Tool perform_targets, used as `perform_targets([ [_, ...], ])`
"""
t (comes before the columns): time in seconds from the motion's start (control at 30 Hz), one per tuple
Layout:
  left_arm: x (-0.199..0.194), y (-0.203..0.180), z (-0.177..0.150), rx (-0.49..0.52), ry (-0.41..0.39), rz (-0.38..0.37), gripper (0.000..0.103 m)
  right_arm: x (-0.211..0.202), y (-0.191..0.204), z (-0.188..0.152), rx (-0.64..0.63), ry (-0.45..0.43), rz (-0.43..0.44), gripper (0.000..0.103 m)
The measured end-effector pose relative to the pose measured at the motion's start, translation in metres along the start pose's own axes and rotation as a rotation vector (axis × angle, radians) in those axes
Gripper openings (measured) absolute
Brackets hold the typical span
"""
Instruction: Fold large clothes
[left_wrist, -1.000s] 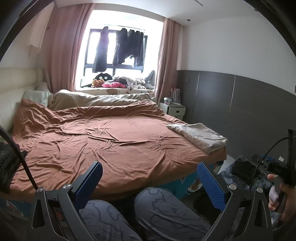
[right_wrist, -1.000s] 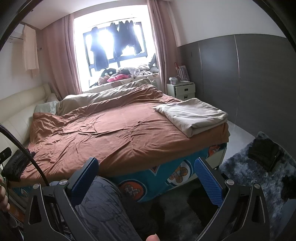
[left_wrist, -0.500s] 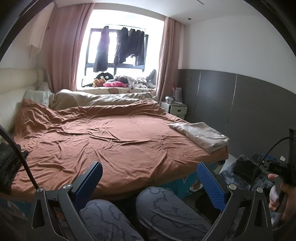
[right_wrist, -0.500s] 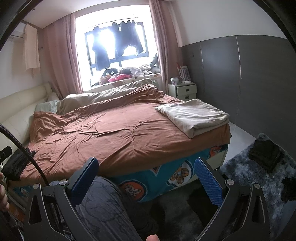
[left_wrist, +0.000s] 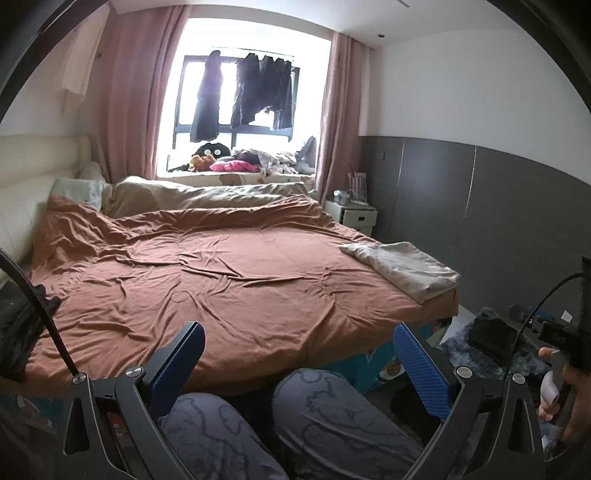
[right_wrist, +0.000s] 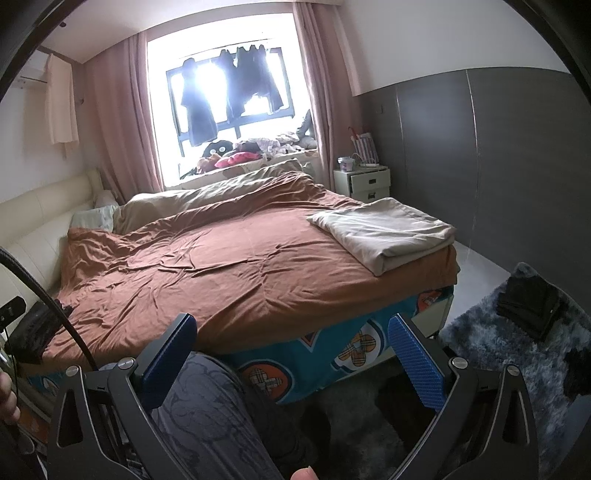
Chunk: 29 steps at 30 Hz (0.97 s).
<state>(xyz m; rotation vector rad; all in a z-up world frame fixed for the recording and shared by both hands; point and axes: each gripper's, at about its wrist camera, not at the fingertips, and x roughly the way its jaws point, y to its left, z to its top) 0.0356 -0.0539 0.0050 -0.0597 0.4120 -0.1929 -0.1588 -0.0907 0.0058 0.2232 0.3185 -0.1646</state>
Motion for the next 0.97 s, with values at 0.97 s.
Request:
perform_targets([
  [0.97, -0.019, -0.009, -0.006, 0.007, -0.014, -0.016, 0.102, -0.01, -0.003, -0.003, -0.005, 0.002, 0.007, 0.103],
])
